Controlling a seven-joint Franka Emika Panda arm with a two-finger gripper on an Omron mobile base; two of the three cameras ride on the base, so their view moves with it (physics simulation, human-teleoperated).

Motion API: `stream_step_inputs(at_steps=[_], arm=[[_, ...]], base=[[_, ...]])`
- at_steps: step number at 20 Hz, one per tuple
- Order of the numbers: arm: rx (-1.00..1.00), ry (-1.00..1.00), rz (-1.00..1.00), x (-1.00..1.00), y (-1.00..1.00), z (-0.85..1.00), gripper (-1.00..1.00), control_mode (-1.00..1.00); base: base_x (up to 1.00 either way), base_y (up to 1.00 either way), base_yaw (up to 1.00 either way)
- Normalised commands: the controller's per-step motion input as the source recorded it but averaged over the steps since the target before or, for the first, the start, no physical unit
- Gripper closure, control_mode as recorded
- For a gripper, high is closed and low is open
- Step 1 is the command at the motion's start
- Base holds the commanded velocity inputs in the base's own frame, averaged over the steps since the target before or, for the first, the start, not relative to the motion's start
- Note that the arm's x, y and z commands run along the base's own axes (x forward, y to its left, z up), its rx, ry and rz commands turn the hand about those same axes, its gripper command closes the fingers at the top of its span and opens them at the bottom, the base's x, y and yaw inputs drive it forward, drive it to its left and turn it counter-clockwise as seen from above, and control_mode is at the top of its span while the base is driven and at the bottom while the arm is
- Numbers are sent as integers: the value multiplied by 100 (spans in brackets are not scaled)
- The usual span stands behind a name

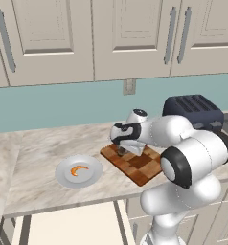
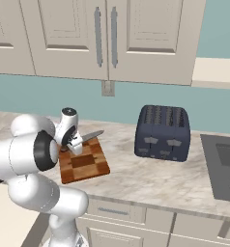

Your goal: Pick up the knife from the drawer and place it on the cutting board. Then place the meat from the plate to the cutting board.

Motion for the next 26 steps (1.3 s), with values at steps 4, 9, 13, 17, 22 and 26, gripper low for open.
stream_step_inputs(at_steps=[4, 9, 13, 17, 22, 26], arm=[[0, 0, 0, 6, 1, -21, 100, -100], [-1, 0, 0, 3, 6, -34, -100, -100], [0, -1, 0, 0, 5, -21, -100, -100], [0, -1, 0, -16, 3, 8, -100, -100], [0, -3, 0, -35, 2, 49, -100, -100], [0, -7, 0, -36, 11, 72, -100, -100]], base=[[0, 0, 0], [0, 0, 0], [0, 0, 0], [0, 0, 0], [0, 0, 0], [0, 0, 0]])
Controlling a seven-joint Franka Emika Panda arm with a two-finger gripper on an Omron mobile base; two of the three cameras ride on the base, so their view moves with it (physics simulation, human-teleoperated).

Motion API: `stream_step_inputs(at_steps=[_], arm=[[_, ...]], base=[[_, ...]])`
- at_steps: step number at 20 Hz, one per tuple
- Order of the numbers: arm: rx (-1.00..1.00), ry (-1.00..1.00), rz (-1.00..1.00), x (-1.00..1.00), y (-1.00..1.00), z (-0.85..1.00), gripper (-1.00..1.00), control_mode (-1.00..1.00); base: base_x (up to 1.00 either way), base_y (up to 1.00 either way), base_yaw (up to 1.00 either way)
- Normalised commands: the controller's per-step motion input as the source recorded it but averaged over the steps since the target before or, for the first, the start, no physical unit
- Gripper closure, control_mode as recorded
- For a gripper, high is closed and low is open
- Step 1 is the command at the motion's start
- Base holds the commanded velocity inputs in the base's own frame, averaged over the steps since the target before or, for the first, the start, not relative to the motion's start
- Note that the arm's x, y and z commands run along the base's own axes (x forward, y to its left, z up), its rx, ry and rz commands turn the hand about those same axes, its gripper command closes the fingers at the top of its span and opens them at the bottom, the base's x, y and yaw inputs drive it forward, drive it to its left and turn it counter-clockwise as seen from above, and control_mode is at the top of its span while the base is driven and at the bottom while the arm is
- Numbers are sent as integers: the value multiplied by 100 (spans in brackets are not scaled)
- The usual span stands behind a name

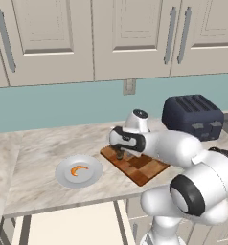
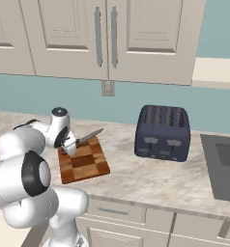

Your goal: Pick up the knife from the drawer and place it on the cutting board. Then place the meat from the plate to the cutting board.

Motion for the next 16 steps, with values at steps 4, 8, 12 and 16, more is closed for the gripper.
stream_step_inputs(at_steps=[4, 8, 12, 16], arm=[[0, -1, 3, -17, 36, 49, -100, -100], [0, 4, 12, 0, 48, 23, -100, -100], [0, 13, 19, 13, 52, 9, -100, -100], [0, 11, 22, 18, 53, 3, -100, -100]], base=[[0, 0, 0], [0, 0, 0], [0, 0, 0], [0, 0, 0]])
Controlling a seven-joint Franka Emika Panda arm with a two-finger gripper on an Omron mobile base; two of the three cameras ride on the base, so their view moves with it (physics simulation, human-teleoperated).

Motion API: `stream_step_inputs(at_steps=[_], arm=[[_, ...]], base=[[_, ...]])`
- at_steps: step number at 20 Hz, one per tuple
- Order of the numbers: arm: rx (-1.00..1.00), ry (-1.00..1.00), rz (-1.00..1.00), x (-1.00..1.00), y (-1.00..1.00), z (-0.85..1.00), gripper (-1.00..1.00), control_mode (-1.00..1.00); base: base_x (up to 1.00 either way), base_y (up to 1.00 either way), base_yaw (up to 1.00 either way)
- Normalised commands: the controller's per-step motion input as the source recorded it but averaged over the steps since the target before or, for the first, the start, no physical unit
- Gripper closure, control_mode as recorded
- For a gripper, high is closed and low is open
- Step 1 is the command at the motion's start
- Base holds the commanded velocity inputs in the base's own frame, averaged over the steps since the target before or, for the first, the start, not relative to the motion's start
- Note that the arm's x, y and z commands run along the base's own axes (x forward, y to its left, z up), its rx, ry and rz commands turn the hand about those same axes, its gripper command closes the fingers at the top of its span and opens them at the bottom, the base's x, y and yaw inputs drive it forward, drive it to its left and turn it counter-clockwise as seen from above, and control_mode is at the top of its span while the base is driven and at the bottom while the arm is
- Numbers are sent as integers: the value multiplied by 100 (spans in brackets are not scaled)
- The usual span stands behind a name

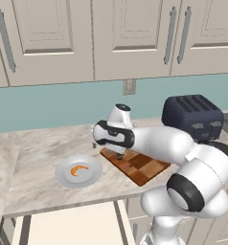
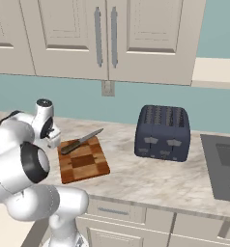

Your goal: Pick up the knife from the drawer and place it on the cutting board. Then place the meat from the plate to the cutting board.

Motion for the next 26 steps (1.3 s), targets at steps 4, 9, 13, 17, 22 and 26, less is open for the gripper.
stream_step_inputs(at_steps=[4, 9, 13, 17, 22, 26], arm=[[0, 3, 19, 10, 56, -7, -100, -100], [0, 0, 11, 3, 59, -25, -100, -100], [-1, 1, 6, 0, 54, -23, -100, -100], [0, 0, 1, 0, 28, -23, -100, -100], [0, 1, 0, -1, 14, -20, -100, -100], [0, 1, 0, 0, 16, -16, -100, -100]], base=[[0, 0, 0], [0, 0, 0], [0, 0, 0], [0, 0, 0], [0, 0, 0], [0, 0, 0]])
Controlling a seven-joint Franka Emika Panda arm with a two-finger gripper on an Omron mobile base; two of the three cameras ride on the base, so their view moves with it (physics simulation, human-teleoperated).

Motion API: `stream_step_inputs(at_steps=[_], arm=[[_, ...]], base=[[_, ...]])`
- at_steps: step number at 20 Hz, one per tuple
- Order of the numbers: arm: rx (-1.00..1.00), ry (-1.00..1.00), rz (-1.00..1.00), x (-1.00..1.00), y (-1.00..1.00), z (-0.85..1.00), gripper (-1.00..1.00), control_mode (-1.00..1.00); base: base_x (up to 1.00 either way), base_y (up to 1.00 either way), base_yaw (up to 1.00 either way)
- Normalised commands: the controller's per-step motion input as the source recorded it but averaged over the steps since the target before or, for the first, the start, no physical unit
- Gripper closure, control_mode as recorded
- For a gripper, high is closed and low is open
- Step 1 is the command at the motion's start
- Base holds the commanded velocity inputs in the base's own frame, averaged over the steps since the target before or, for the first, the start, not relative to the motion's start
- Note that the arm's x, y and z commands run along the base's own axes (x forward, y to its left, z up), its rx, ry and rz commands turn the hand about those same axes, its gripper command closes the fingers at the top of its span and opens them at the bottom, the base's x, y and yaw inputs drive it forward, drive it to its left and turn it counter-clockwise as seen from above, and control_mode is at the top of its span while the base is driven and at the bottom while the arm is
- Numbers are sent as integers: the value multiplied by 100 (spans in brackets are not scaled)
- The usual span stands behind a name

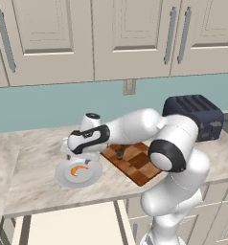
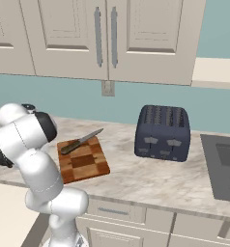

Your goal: Pick up the knife from the drawer and place it on the cutting board. Then place the meat from the plate to the cutting board.

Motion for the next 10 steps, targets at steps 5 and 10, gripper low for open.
stream_step_inputs(at_steps=[5, 10], arm=[[0, 3, 0, 0, 17, -17, -100, -100], [-2, 1, 0, -1, 10, -18, -100, -100]], base=[[0, 0, 0], [0, 0, 0]])
